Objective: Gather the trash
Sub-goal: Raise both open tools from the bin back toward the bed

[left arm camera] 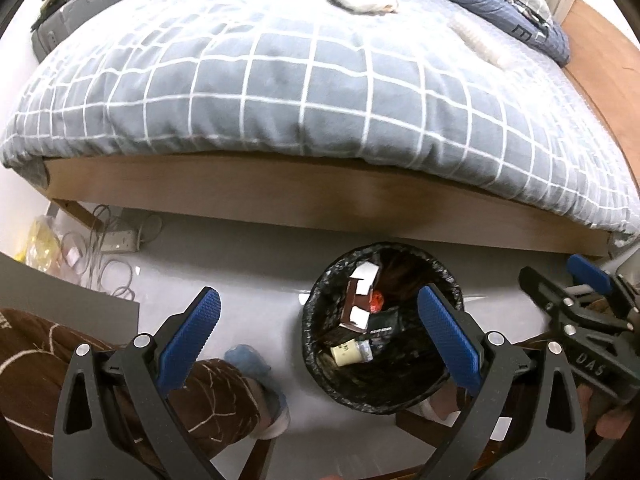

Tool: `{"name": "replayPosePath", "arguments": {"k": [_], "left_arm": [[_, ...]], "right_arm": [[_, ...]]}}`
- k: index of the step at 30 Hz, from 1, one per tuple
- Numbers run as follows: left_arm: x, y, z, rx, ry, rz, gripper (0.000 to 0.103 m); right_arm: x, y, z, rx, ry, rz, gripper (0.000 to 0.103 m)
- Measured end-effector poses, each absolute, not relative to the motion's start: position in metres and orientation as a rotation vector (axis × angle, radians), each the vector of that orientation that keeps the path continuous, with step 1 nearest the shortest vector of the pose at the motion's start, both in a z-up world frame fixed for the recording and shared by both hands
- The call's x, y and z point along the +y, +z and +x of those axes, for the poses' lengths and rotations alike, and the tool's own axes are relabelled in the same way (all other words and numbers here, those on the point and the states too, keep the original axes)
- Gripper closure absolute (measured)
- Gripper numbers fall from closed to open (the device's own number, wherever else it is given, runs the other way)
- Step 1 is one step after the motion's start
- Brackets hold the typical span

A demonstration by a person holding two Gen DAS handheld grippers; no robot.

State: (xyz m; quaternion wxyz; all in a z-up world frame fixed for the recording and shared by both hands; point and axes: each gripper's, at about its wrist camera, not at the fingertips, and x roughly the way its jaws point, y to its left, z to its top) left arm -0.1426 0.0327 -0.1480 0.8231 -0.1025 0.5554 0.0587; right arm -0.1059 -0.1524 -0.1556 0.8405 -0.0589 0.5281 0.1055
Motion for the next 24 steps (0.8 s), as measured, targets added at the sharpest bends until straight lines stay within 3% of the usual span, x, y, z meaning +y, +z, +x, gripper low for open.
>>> {"name": "replayPosePath", "arguments": {"k": [12, 24], "left_arm": [[0.024, -0.105, -0.103, 1.092, 0.090, -0.172, 0.006], [0.021, -0.072, 0.004, 1.018, 0.049, -0.136, 0.006]], "right_arm": [[-0.195, -0.094, -0.060, 0.964, 0.115, -0.094, 0.008], [-0.205, -0.052, 0.030, 0.896, 0.070, -0.120, 0.008]]}}
